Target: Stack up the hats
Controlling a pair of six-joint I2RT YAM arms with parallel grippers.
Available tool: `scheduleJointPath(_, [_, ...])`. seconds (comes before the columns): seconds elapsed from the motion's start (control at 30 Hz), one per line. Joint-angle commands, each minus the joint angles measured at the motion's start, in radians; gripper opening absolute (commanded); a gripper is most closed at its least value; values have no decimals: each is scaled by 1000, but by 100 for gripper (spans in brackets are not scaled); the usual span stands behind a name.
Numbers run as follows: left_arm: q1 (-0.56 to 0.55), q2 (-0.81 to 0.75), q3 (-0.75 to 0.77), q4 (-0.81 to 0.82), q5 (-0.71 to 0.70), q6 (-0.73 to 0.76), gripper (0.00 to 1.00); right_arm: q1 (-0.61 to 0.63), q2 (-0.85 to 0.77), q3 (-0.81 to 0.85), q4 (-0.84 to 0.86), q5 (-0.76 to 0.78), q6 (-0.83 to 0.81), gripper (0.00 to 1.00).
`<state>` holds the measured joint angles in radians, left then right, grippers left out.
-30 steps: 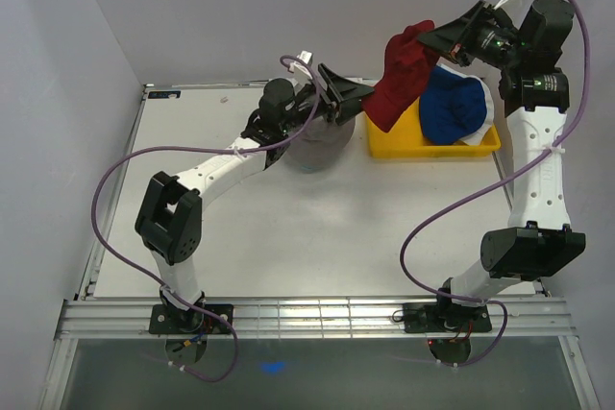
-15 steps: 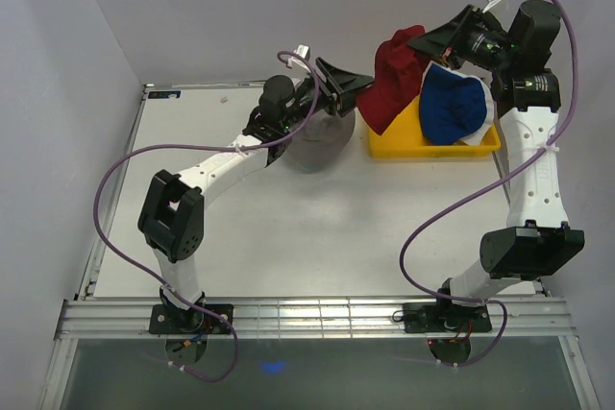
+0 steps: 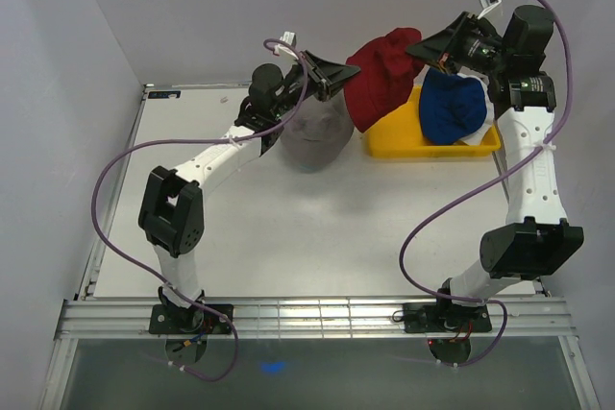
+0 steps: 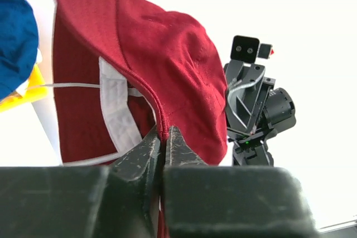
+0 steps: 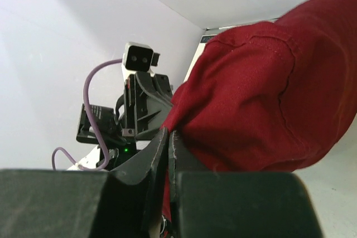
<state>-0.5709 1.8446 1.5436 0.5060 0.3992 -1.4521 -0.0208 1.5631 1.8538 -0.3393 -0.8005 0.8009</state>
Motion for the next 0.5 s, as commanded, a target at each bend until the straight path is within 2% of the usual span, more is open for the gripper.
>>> scheduleJointPath(0.0, [20,22,75,11,55,35,12,16,6,7,51,-39,-26,8])
scheduleJointPath(0.1, [46,68,125,0,113,53,4,18,46,21,33,-31,-51,8])
scheduleJointPath(0.23, [66,113,138,-3,153,62,0,70,87,44,20,-13,-69,8])
scheduleJointPath(0.47, [112,113,104,-9,185,142,0,146,179,125,-10,49,-100,8])
